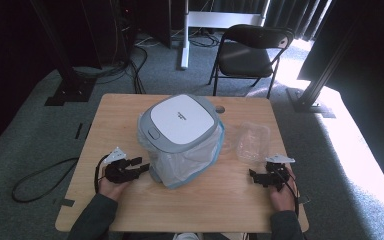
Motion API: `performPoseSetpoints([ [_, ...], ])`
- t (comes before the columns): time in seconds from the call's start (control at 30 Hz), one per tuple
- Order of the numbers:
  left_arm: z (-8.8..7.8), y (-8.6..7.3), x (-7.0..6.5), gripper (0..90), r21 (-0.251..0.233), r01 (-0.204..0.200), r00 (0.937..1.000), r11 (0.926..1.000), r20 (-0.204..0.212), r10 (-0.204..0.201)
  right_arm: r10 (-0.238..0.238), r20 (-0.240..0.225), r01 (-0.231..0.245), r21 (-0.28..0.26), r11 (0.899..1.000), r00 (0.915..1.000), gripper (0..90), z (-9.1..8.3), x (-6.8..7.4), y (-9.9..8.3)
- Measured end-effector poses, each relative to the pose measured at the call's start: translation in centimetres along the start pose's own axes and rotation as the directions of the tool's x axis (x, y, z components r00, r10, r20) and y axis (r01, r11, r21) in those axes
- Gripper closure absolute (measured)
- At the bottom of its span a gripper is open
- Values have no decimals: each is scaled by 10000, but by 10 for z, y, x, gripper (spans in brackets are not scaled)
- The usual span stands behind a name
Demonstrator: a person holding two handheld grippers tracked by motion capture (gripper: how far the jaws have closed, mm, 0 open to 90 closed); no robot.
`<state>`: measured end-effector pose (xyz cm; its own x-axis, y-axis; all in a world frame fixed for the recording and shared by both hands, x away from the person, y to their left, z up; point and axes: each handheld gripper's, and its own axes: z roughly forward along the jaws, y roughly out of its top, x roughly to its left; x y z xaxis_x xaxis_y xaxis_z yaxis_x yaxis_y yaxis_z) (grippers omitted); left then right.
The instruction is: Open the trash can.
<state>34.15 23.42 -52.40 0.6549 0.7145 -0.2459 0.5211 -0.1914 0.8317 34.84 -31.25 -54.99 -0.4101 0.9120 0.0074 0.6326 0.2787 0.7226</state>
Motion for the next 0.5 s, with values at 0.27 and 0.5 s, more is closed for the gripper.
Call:
performPoseSetpoints([
  [0.27,-2,0,2,501,6,148,9999,9999,-2,-148,25,29,-25,1,10000,10000,121,0,0,0],
  [0.5,-4,-1,4,503,49,289,9996,9996,9,-289,133,131,-133,-5,9999,9998,122,0,2,0],
])
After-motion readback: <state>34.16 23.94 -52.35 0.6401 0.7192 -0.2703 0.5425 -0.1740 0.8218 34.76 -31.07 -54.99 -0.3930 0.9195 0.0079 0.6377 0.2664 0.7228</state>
